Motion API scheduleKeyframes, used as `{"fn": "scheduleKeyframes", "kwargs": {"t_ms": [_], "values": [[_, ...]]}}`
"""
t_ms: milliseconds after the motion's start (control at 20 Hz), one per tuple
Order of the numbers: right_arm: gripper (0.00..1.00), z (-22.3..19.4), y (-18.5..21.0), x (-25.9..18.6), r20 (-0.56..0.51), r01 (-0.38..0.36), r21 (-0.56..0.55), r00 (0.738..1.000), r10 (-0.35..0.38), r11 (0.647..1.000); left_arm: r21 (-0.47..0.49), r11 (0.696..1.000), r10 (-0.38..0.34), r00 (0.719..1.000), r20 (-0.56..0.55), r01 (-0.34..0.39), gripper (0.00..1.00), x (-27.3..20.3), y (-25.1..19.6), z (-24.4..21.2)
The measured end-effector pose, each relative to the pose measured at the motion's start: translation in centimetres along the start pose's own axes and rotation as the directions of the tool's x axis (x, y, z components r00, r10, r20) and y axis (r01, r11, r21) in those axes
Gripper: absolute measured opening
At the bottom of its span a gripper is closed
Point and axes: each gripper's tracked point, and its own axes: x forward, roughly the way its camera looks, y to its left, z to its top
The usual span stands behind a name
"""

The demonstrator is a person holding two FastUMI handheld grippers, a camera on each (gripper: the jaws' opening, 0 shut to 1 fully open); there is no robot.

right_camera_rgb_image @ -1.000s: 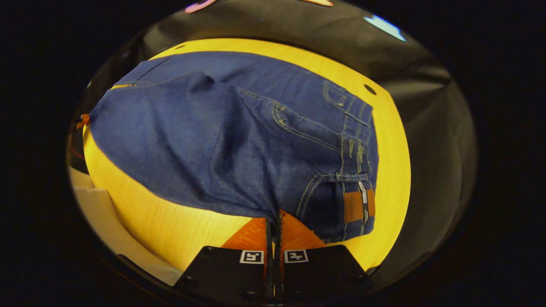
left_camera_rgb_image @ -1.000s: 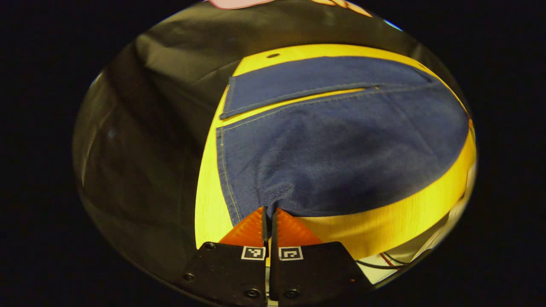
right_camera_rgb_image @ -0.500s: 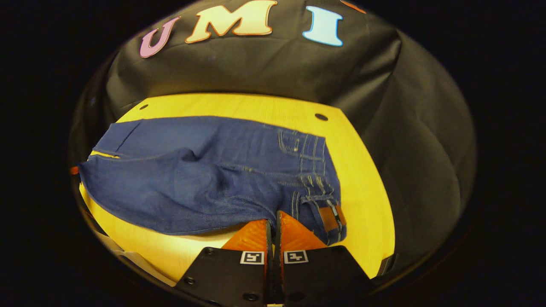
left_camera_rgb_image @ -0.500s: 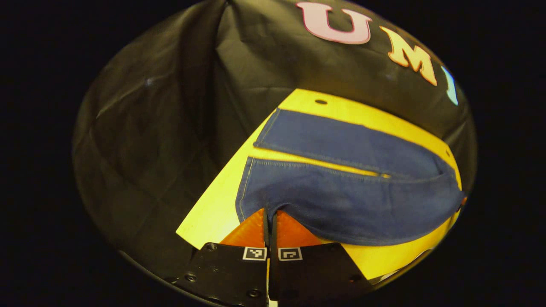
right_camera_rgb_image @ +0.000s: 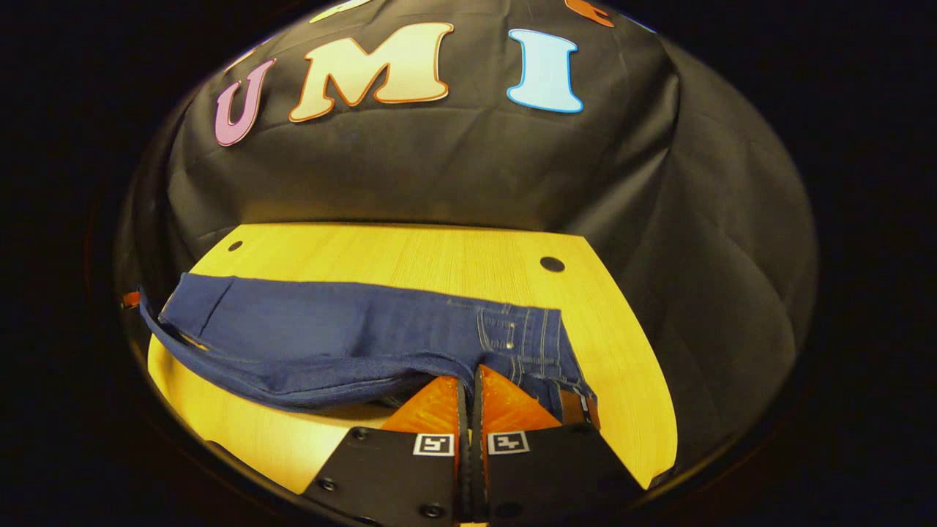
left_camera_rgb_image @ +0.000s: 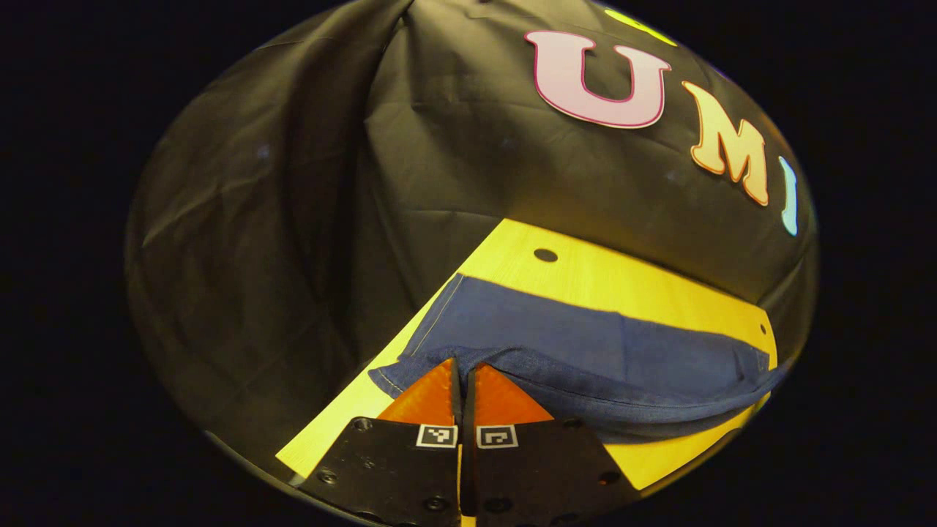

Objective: Grasp the waist and the cuffs of the jeans and fold them to make the two legs overlap; first hold the waist and fold one-third of the jeans toward the cuffs, then hold the cuffs and fold the remaining one-third in the same direction to finish folding.

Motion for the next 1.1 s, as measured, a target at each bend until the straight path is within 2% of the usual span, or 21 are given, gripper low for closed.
{"fn": "scheduleKeyframes", "kwargs": {"t_ms": [200, 350, 450, 600, 650, 850, 950, 1000, 1050, 1100], "values": [[0.02, 2.3, 0.8, 4.8, 0.006, -0.007, -0.003, 1.0, 0.007, 1.0, -0.002, 1.0, 0.024, 1.0, -0.009, -0.024, 0.0, 6.0, -1.5, 1.2], [0.02, 3.2, 1.7, 9.4, -0.022, -0.019, 0.054, 1.0, 0.02, 0.998, -0.009, 0.997, 0.07, 0.995, -0.072, -0.07, 0.0, 11.3, -2.0, 0.5], [0.02, 3.0, 2.2, 12.6, -0.044, -0.021, 0.056, 0.999, 0.023, 0.998, -0.012, 0.996, 0.088, 0.991, -0.102, -0.09, 0.0, 14.7, -2.5, -0.4], [0.0, 0.9, 3.1, 16.1, -0.105, -0.023, 0.041, 0.994, 0.027, 0.999, 0.02, 0.992, 0.125, 0.981, -0.151, -0.124, 0.0, 16.7, -2.9, -2.1], [0.02, 0.6, 3.2, 16.7, -0.115, -0.034, 0.054, 0.993, 0.04, 0.998, 0.033, 0.991, 0.135, 0.978, -0.158, -0.131, 0.0, 17.2, -3.2, -2.3], [0.04, 1.0, 3.3, 16.7, -0.106, -0.097, 0.138, 0.988, 0.112, 0.986, 0.019, 0.991, 0.136, 0.978, -0.159, -0.134, 0.0, 16.8, -3.2, -2.2], [0.12, 2.9, 3.2, 15.9, -0.075, -0.12, 0.217, 0.987, 0.14, 0.969, 0.007, 0.989, 0.145, 0.974, -0.172, -0.146, 0.0, 17.4, -3.0, -2.4], [0.28, 4.1, 2.6, 15.6, -0.05, -0.122, 0.261, 0.989, 0.14, 0.958, 0.003, 0.99, 0.141, 0.974, -0.179, -0.142, 0.01, 17.6, -3.2, -1.8], [0.46, 5.2, 2.2, 15.5, -0.018, -0.141, 0.305, 0.988, 0.154, 0.942, -0.002, 0.989, 0.146, 0.974, -0.173, -0.148, 0.11, 17.5, -3.4, -1.2], [0.65, 6.0, 1.4, 15.3, 0.002, -0.136, 0.332, 0.99, 0.144, 0.933, -0.002, 0.988, 0.151, 0.977, -0.153, -0.153, 0.33, 17.0, -3.5, -0.2]]}}
